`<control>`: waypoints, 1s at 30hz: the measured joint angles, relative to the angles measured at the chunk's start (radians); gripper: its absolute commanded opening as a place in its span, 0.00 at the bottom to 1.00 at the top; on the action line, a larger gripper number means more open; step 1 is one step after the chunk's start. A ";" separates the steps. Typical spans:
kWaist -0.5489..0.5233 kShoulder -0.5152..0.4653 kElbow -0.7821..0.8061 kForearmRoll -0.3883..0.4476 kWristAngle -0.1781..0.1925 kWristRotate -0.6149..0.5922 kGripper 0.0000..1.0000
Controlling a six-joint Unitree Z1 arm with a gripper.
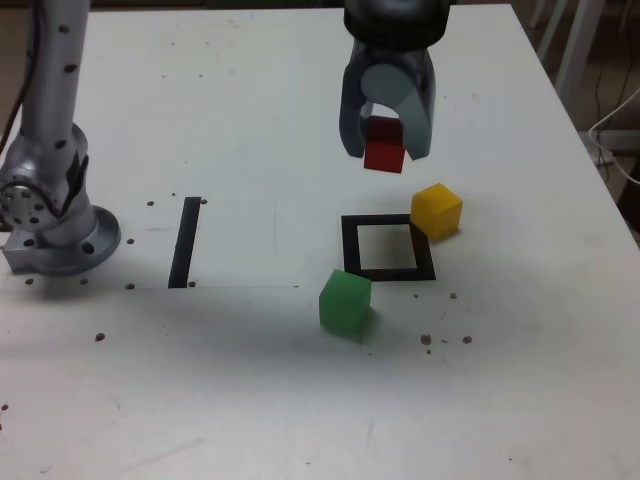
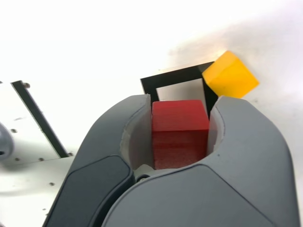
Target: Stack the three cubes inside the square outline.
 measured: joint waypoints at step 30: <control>-0.080 -0.033 0.323 -0.313 -0.038 -0.130 0.30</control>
